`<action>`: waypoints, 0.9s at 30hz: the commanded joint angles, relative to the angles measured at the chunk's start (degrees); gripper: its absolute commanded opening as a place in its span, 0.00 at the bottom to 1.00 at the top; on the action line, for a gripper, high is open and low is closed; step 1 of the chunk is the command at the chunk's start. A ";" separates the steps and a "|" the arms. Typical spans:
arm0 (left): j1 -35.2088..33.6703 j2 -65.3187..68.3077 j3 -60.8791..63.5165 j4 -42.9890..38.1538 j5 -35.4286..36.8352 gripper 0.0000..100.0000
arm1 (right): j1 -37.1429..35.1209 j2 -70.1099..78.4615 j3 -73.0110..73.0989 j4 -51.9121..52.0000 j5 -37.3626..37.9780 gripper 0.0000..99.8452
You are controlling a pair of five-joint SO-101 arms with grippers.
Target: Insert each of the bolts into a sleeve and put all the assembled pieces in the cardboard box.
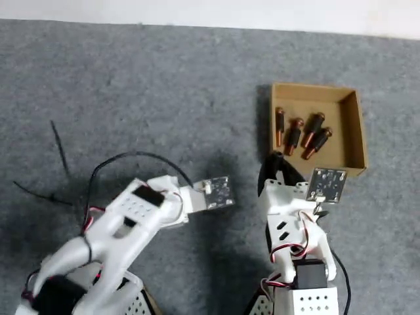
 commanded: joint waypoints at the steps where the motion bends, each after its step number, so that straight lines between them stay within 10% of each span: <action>1: -0.04 6.64 -7.08 2.02 0.09 0.15 | -0.66 -1.19 -0.40 -2.15 0.62 0.00; 27: -2.33 9.89 -10.95 8.35 1.49 0.14 | -0.66 -1.63 1.63 -2.33 0.62 0.01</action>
